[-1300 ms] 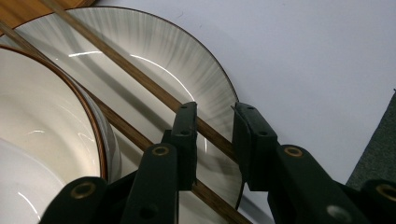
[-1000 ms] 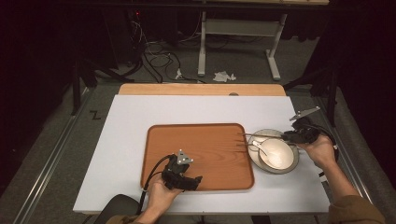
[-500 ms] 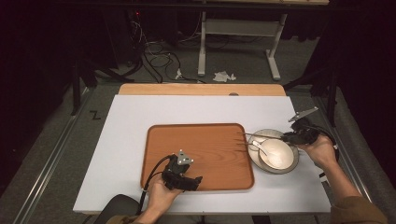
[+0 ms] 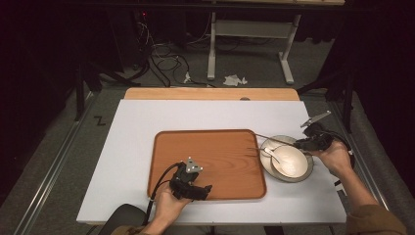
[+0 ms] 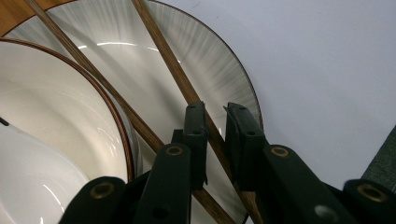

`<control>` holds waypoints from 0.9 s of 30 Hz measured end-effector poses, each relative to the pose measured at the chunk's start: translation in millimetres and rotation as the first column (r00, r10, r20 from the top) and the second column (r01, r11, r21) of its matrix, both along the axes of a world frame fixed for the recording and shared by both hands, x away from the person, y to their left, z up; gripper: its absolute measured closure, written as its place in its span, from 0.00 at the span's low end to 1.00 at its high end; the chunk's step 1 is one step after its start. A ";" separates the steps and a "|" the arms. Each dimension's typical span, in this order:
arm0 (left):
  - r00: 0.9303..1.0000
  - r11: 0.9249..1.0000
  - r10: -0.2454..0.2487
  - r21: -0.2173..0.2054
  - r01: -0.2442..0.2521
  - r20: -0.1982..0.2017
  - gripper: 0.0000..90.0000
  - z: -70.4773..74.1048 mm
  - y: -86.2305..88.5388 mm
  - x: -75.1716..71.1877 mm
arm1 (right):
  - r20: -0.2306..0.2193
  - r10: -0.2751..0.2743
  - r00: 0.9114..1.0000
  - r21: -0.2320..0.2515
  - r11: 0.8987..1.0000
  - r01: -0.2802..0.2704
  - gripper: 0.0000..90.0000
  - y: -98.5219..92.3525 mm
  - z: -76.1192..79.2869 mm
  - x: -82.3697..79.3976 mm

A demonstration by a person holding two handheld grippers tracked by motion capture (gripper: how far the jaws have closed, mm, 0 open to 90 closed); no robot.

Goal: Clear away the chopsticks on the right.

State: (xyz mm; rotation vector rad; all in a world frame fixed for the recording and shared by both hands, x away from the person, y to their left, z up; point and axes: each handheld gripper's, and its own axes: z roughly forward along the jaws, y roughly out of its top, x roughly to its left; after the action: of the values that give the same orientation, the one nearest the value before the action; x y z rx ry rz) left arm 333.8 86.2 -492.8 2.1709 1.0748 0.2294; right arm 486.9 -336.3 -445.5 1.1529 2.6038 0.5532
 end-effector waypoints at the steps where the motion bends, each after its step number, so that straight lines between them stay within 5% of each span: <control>1: 1.000 1.000 0.000 -0.001 0.000 0.000 0.27 -0.1 0.0 0.1 | 0.003 0.004 1.000 0.002 1.000 -0.004 0.88 -0.1 -0.3 0.0; 20: 1.000 1.000 -0.001 -0.001 0.001 -0.003 0.28 0.0 0.3 0.6 | 0.064 0.037 0.997 -0.064 0.997 -0.033 0.95 -2.3 -3.5 -5.9; 27: 1.000 1.000 -0.003 0.000 0.003 0.000 0.27 0.0 -0.5 -0.2 | 0.127 0.012 0.992 -0.034 0.999 -0.008 0.95 -8.8 7.8 -13.1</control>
State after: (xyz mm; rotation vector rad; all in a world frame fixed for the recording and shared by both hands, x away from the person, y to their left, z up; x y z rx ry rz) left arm 333.6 85.7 -492.8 2.1724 1.0719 0.2278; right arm 473.8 -345.2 -437.6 1.0591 2.5019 0.5641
